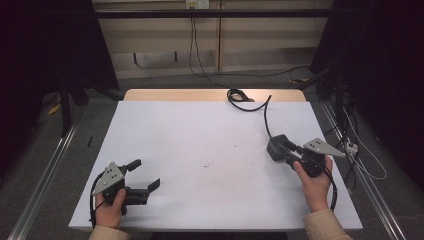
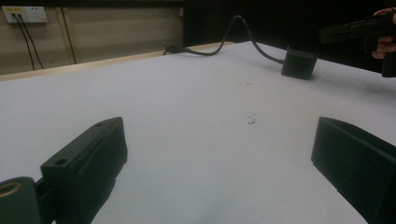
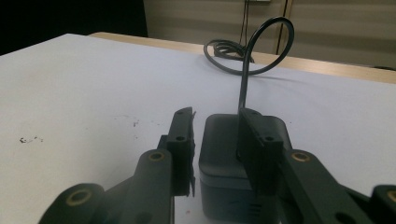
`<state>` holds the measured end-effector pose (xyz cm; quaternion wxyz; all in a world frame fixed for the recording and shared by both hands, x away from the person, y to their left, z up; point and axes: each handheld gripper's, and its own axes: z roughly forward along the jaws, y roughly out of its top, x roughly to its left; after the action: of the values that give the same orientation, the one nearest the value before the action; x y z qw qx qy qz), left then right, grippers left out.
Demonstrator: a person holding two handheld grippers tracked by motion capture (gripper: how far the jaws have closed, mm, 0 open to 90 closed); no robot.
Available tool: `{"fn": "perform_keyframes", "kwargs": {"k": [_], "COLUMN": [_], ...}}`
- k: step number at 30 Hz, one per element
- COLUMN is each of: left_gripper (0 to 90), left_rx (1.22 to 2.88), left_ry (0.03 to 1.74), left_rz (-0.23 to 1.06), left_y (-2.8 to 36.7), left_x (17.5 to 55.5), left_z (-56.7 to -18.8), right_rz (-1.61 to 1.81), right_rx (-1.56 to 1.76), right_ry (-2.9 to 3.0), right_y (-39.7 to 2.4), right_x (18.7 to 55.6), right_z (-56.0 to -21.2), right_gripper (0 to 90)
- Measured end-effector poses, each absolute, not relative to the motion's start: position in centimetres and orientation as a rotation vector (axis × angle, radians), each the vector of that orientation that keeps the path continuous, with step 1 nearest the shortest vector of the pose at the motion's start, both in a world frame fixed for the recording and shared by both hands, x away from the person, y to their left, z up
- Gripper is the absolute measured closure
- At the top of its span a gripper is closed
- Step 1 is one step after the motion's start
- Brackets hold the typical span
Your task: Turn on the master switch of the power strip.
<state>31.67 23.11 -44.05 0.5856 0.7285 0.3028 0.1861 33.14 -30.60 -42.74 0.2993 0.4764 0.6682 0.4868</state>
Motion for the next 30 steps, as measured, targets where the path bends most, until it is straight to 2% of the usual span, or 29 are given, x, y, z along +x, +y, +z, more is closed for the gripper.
{"fn": "perform_keyframes", "kwargs": {"k": [15, 30], "left_gripper": [3.1, 3.1], "left_rx": [1.696, 1.697], "left_ry": [0.711, 0.711], "left_rz": [0.434, 0.433], "left_y": [23.1, 23.1], "left_x": [31.6, 31.6], "left_z": [-44.1, -44.1], "right_rz": [1.307, 1.297], "right_rx": [1.275, 1.274], "right_ry": [1.780, 1.785], "right_y": [-30.5, -30.6], "right_x": [33.8, 34.2], "right_z": [-42.5, -42.5], "right_gripper": [74.1, 76.4]}}
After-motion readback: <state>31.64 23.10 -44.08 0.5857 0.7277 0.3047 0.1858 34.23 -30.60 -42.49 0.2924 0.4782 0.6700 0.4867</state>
